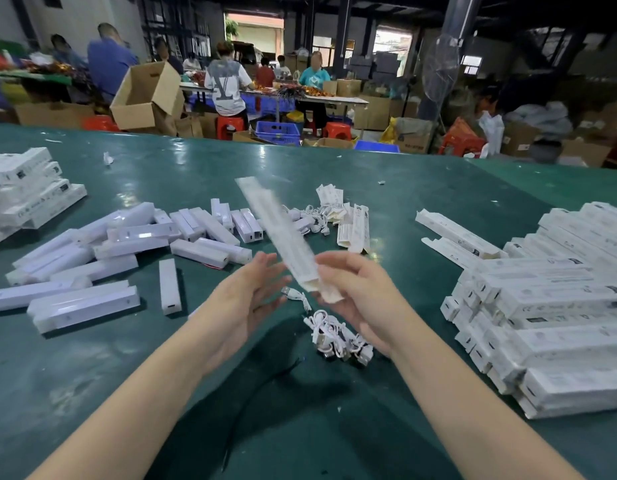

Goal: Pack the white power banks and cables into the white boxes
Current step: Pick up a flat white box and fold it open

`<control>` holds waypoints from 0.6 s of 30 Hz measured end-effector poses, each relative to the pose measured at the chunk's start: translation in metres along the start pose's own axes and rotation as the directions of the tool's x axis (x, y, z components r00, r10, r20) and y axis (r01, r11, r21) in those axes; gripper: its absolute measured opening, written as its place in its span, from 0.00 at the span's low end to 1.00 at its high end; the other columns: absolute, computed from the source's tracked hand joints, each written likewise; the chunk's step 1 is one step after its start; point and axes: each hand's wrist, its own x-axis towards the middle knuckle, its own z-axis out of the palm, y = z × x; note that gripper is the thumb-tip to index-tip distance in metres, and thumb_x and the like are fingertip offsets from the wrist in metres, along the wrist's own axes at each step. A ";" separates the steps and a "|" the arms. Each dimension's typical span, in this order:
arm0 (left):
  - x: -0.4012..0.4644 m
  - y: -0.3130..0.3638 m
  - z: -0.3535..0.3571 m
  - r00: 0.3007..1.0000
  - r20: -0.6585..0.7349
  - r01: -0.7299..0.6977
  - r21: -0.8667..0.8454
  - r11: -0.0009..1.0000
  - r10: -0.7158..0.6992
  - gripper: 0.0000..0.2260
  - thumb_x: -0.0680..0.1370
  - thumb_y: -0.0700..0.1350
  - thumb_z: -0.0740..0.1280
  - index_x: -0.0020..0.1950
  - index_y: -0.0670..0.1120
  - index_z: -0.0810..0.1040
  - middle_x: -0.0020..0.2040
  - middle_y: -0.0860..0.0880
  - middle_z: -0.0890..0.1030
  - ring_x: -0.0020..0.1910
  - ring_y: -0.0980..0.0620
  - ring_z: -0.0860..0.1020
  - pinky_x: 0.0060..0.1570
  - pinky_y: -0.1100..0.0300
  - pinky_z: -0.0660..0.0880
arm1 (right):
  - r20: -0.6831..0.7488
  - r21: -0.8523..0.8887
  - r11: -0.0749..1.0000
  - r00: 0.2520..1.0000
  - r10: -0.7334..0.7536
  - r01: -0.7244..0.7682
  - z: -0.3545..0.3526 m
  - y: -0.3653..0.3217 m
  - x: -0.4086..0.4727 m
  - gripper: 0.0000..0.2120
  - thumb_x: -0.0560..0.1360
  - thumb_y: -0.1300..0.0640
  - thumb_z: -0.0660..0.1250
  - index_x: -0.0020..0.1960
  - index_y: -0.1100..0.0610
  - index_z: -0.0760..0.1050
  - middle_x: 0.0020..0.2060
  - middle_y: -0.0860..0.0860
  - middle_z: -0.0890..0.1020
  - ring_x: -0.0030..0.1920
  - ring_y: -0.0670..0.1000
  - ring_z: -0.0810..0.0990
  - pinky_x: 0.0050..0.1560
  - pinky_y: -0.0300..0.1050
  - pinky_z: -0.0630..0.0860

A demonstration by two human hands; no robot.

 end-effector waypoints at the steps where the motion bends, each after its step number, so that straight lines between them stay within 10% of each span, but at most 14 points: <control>1: -0.001 0.000 0.002 0.999 0.047 -0.009 -0.067 0.998 0.012 0.29 0.62 0.63 0.66 0.58 0.48 0.76 0.53 0.53 0.85 0.52 0.57 0.83 0.48 0.61 0.78 | 0.091 0.051 0.996 0.994 0.063 -0.067 0.004 0.001 -0.008 0.07 0.76 0.67 0.67 0.50 0.58 0.80 0.43 0.52 0.86 0.38 0.49 0.84 0.37 0.39 0.79; 18: -0.018 0.009 0.008 0.988 -0.135 0.004 -0.485 0.875 -0.080 0.18 0.66 0.47 0.73 0.52 0.40 0.77 0.42 0.46 0.85 0.43 0.51 0.85 0.33 0.62 0.80 | 0.083 -0.428 0.817 0.917 -0.390 0.387 0.026 0.025 -0.042 0.09 0.74 0.57 0.72 0.51 0.46 0.78 0.42 0.47 0.84 0.39 0.48 0.83 0.40 0.47 0.81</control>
